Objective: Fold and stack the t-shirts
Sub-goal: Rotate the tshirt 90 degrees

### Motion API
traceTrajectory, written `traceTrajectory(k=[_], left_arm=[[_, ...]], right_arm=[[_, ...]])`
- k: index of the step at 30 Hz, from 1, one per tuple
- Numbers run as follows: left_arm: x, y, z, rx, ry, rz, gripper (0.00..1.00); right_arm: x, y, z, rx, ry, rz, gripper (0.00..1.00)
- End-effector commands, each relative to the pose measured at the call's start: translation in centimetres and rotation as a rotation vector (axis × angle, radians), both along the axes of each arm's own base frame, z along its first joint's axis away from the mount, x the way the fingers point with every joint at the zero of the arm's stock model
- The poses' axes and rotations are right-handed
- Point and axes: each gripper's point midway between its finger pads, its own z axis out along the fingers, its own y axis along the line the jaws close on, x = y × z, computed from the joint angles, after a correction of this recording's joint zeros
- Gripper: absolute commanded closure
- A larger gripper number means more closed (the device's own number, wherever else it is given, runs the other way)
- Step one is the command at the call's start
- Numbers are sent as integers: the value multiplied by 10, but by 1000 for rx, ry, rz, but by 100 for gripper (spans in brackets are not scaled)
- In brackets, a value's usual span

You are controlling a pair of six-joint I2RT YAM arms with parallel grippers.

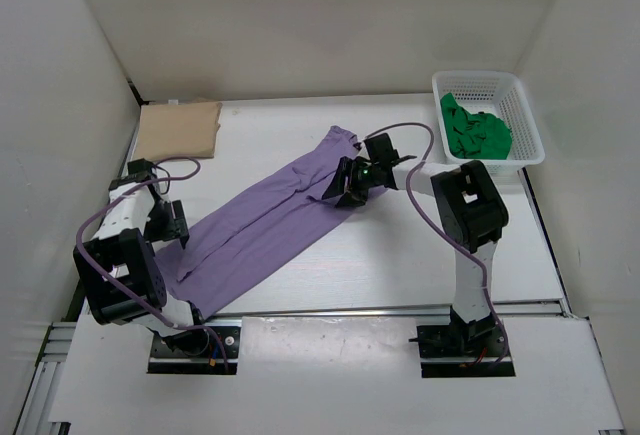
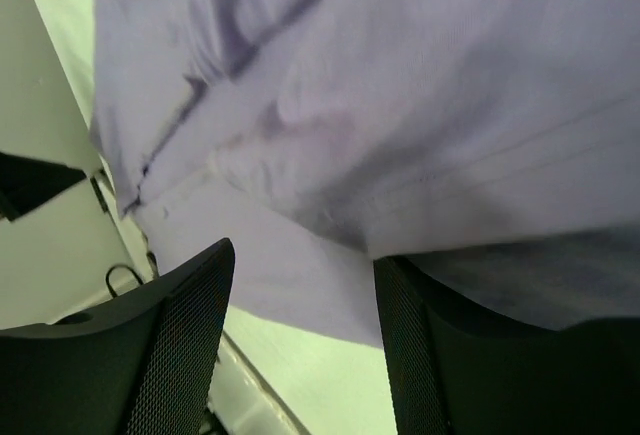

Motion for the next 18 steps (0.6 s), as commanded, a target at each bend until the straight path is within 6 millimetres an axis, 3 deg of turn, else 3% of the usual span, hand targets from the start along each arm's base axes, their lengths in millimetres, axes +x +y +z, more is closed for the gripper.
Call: traceTrajectory(k=[1,3,5,8,9,12,14,15,17,18], left_arm=[[-5,-4,-4,-14,14,0,18],[-5,-4,-4,-14,14,0,18],[-6,-4,-6,-14,14,0,18],[-6,-4,-6,-14,14,0,18],[-6,-4,-6,-14,14,0,18],[-6,-4,-8,-17,22,0,18],[-6,-4,-8,-17,22,0,18],[-6,-4,-8,-17,22,0,18],[-6,-4,-6,-14,12,0,18],[-6,-4,-6,-14,12,0,18]], right_arm=[[-20,5,20,61,13,52,38],[-29,0,13,49,29,57,39],[-29,-1,23,64,-14,64,39],[-21,-3,23,40,-48,36,39],[-13,0,32,41,-68,29,39],[-9,-3,16,-17,-19,15,39],[-7,2,21,-21,-32,18,39],[-9,-3,15,-52,-26,22,39],[-4,-1,29,-175,-167,44,39],[-19,-2,29,-275,-176,70,39]])
